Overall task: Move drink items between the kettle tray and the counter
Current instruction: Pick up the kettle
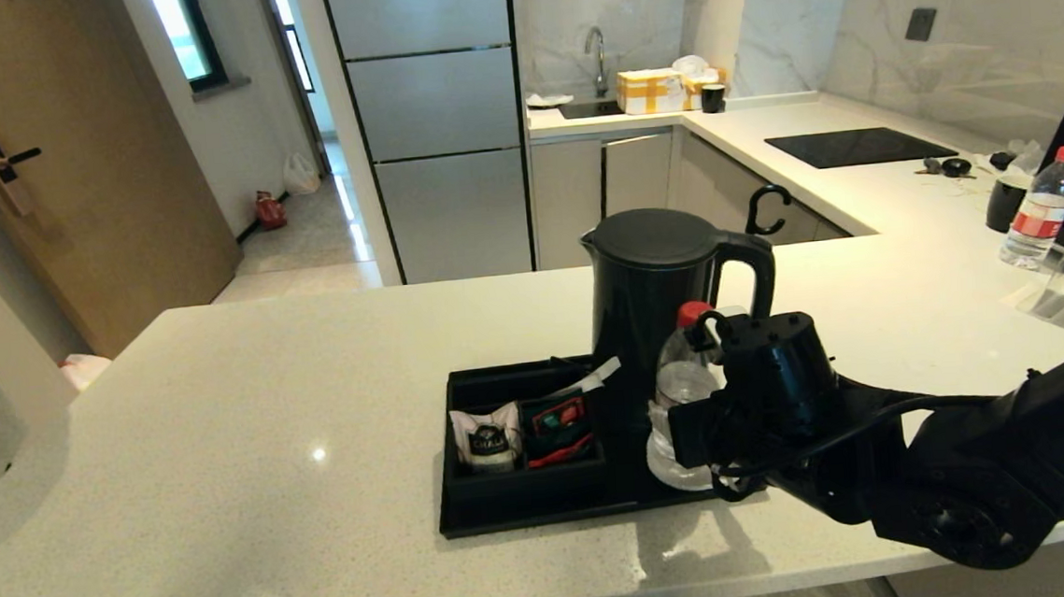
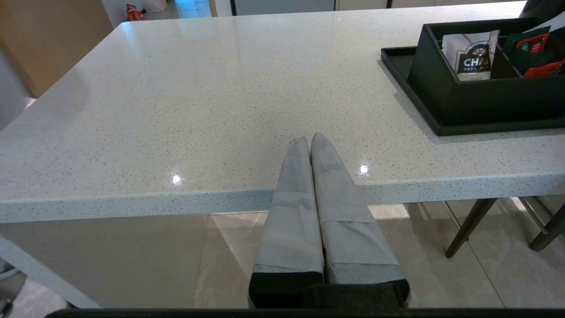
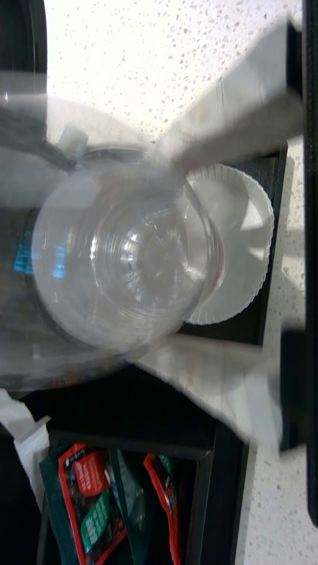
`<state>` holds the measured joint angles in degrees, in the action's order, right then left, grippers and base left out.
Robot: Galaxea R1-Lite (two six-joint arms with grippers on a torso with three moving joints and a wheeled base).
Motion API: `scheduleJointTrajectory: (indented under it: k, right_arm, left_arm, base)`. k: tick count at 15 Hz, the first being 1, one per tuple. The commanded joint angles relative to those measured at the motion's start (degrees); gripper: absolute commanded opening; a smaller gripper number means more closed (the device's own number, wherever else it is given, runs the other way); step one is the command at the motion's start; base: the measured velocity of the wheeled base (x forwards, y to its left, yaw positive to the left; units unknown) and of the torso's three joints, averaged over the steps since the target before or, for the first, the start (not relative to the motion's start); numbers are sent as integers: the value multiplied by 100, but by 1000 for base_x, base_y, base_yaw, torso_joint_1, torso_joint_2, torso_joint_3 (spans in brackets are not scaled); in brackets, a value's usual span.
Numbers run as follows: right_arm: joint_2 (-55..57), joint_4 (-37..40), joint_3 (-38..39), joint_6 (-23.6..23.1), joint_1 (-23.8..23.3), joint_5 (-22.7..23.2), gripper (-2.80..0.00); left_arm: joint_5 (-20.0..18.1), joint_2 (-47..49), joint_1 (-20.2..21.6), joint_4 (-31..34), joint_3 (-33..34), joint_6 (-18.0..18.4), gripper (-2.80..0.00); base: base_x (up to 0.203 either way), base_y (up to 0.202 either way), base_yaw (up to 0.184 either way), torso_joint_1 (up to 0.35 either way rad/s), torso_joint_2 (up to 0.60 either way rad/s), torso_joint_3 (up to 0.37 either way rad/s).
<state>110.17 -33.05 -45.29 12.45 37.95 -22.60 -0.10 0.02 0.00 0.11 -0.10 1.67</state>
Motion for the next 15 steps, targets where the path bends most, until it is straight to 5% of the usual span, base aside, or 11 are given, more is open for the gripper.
scheduleJointTrajectory:
  k: [1, 9, 15]
  right_arm:
    - [-13, -17, -15, 3, 2, -7, -280]
    - [-343, 126, 50, 9, 7, -10, -280]
    - [-3222, 2731, -566, -17, -85, -343, -280]
  left_arm:
    - [1, -2, 0, 7, 1, 0, -280]
    - [1, -2, 0, 0, 1, 0, -280]
    - [1, -2, 0, -2, 1, 0, -280]
  base:
    - [0, 0, 0, 0, 0, 0]
    - [0, 0, 0, 0, 0, 0]
    - [0, 0, 0, 0, 0, 0]
